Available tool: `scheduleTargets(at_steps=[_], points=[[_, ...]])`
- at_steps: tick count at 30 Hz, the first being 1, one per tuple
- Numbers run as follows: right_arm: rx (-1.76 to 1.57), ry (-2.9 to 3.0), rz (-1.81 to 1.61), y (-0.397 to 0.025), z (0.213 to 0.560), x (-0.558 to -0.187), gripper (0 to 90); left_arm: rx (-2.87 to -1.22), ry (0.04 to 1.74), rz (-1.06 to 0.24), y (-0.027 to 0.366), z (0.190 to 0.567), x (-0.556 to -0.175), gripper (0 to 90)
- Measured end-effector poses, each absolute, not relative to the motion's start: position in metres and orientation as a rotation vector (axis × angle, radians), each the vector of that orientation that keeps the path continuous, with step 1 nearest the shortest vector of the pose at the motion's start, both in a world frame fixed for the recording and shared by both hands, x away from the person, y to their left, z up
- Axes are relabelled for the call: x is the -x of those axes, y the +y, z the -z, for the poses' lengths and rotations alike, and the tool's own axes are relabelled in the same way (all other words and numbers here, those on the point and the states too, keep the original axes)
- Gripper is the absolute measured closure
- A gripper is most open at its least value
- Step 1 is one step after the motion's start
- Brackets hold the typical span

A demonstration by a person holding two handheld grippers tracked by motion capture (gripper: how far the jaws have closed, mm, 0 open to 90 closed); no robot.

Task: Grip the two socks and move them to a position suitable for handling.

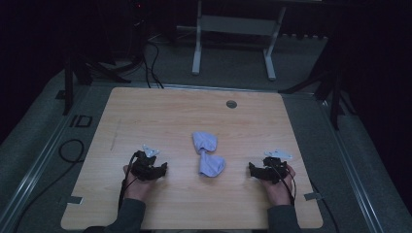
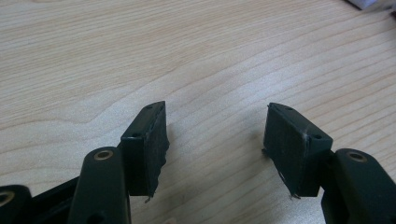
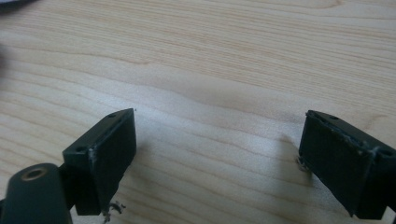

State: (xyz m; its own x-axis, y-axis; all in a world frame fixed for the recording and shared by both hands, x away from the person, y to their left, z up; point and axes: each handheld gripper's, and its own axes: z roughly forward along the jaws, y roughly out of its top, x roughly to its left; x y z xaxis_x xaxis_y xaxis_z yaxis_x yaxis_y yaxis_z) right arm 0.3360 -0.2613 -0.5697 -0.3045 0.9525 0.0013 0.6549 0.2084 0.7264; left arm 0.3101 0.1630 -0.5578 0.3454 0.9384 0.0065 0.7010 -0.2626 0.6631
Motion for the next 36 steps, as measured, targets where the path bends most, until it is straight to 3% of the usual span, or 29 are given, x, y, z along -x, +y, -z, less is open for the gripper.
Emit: scheduleTargets(at_steps=[8,12,15,16,17,18,19,21,27,32,36], points=[[-1.481,2.037,-0.881,-0.258,0.569,-0.331,14.4,-2.049,1.419,-0.546,0.161,0.558,-0.310,40.4],[-1.470,2.057,-0.884,-0.255,0.567,-0.329,25.1,-2.048,1.418,-0.546,0.161,0.558,-0.310,40.5],[-1.442,2.093,-0.887,-0.251,0.563,-0.326,42.7,-2.047,1.417,-0.547,0.161,0.558,-0.310,40.5],[-1.442,2.093,-0.887,-0.251,0.563,-0.326,42.7,-2.047,1.417,-0.547,0.161,0.558,-0.310,40.5],[-1.422,2.118,-0.891,-0.249,0.562,-0.323,50.6,-2.049,1.416,-0.546,0.160,0.558,-0.309,40.5],[-1.422,2.118,-0.891,-0.249,0.562,-0.323,50.6,-2.049,1.415,-0.547,0.160,0.558,-0.309,40.5],[-1.394,2.154,-0.898,-0.247,0.560,-0.320,58.4,-2.047,1.415,-0.547,0.160,0.558,-0.309,40.4],[-1.367,2.201,-0.920,-0.243,0.559,-0.318,64.2,-2.050,1.412,-0.545,0.160,0.558,-0.309,40.4],[-1.256,2.273,-0.950,-0.227,0.551,-0.312,70.1,-2.049,1.410,-0.544,0.161,0.558,-0.310,40.4],[-1.154,2.333,-0.972,-0.207,0.541,-0.310,80.9,-2.046,1.411,-0.545,0.160,0.558,-0.309,40.4],[-1.125,2.352,-0.988,-0.199,0.538,-0.312,82.3,-2.046,1.411,-0.545,0.160,0.558,-0.309,40.4]])
